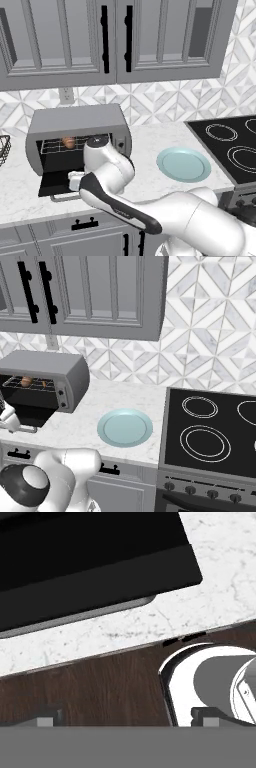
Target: Pick up the kebab skewer and baguette bread, and place them inside the toaster oven. Close the toaster oven door and start by setting the timer.
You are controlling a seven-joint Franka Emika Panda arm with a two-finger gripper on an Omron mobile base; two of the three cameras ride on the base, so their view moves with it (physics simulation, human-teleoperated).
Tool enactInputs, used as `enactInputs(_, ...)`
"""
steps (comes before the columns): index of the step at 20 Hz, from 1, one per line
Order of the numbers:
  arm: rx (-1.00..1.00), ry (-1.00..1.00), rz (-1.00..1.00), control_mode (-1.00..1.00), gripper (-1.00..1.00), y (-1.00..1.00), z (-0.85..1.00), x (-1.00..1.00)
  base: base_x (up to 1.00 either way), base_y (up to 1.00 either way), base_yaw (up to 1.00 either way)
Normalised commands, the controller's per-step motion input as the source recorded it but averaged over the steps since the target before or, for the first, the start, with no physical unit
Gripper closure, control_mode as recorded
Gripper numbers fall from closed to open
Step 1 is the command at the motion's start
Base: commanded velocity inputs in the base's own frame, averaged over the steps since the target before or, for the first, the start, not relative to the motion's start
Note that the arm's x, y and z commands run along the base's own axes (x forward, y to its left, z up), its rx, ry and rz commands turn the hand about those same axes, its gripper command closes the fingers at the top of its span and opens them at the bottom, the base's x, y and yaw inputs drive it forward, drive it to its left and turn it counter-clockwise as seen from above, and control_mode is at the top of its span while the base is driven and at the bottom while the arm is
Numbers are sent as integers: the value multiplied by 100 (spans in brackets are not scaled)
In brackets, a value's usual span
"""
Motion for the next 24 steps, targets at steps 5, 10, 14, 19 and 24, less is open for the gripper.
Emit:
enactInputs(5,0,25,16,-100,-100,0,-2,-23,0,0,0)
enactInputs(10,0,-4,11,-100,-100,11,-52,34,0,0,0)
enactInputs(14,0,-15,5,-100,-100,31,-45,36,0,0,0)
enactInputs(19,0,-10,1,-100,-100,33,-27,50,0,0,0)
enactInputs(24,0,-8,4,-100,-100,20,-45,56,0,0,0)
